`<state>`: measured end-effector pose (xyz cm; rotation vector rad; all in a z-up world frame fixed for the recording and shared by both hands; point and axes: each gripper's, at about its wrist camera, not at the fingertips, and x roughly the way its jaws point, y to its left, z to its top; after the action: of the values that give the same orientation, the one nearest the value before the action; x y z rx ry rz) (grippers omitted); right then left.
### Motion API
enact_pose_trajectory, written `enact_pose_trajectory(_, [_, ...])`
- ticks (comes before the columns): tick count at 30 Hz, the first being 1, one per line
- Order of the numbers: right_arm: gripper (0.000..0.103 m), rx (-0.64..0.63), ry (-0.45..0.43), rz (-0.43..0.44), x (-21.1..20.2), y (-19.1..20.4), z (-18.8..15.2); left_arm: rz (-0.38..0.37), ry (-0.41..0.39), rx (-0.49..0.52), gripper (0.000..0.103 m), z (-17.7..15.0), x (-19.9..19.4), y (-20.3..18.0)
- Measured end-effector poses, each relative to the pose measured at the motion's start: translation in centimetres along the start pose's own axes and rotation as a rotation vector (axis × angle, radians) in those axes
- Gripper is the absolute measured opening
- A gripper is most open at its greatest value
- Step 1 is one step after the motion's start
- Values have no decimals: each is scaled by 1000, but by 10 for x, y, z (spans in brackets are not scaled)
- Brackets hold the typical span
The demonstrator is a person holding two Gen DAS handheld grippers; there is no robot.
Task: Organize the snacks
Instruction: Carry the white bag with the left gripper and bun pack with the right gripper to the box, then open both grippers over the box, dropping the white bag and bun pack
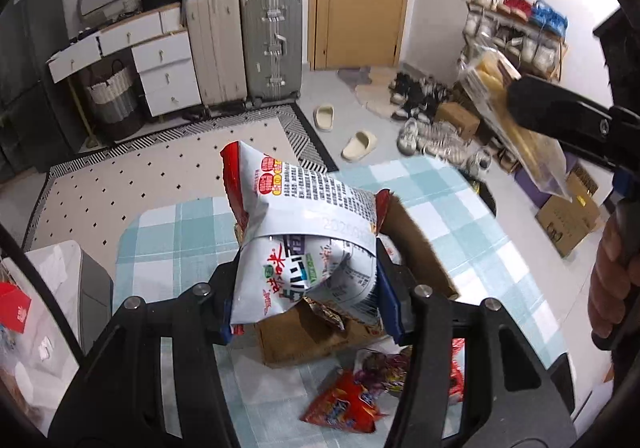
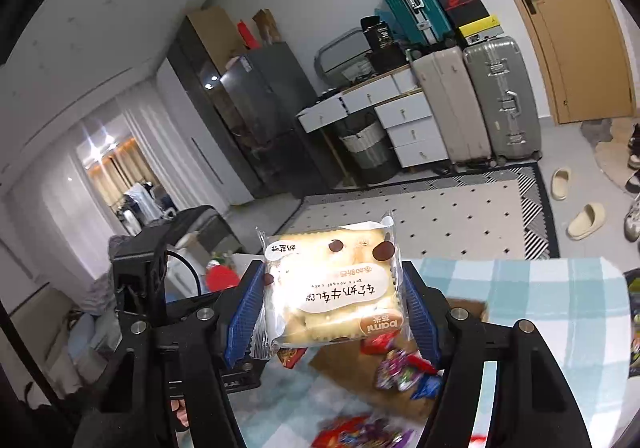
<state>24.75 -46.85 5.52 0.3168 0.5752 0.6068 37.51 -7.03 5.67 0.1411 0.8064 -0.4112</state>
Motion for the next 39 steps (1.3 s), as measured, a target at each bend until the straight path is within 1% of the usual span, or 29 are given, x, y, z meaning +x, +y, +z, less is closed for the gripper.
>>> enact_pose_trajectory(3, [67,-10,37,-35,24,-10,-2,0,40,1,51,-5,27,2])
enact_pose_trajectory(5, [67,2,69,-50,41,-21,-8,15,59,4,51,-9,43,3])
enact_pose_trajectory(6, [67,3,92,-62,51,-27,-11,21,71,7,51,-11,52,4])
enact_pose_trajectory(11, [67,-12,156,-104,77,-40,-35,29,138,17,51,-25,89,8])
enact_pose_trajectory(16, [67,-39,226,-140,103,-51,-55,23,168,1,52,-34,113,14])
enact_pose_trajectory(18, [67,-42,240,-149,108,-53,-61,26,181,-1,52,-36,122,15])
enact_pose_trajectory(20, [67,-40,254,-159,115,-57,-67,22,174,-3,52,-39,130,17])
enact_pose_trajectory(25, [69,-38,265,-166,127,-62,-76,13,176,-3,52,-45,140,13])
enact_pose_trajectory(26, [69,-33,265,-162,129,-62,-77,30,183,3,55,-46,141,13])
enact_pose_trajectory(29, [73,-27,272,-166,131,-63,-80,40,189,14,56,-49,139,13])
enact_pose_trajectory(31, [77,-37,267,-166,129,-62,-81,72,186,23,57,-50,135,10])
enact_pose_trajectory(33, [80,-41,248,-170,124,-61,-79,96,181,22,60,-50,130,9])
enact_pose_trajectory(35, [80,-25,225,-163,116,-60,-76,99,162,10,70,-51,121,10])
enact_pose_trajectory(37, [80,-13,214,-152,107,-57,-75,112,140,4,77,-53,110,10])
enact_pose_trajectory(39, [80,-13,201,-150,96,-51,-74,119,118,2,78,-54,95,16])
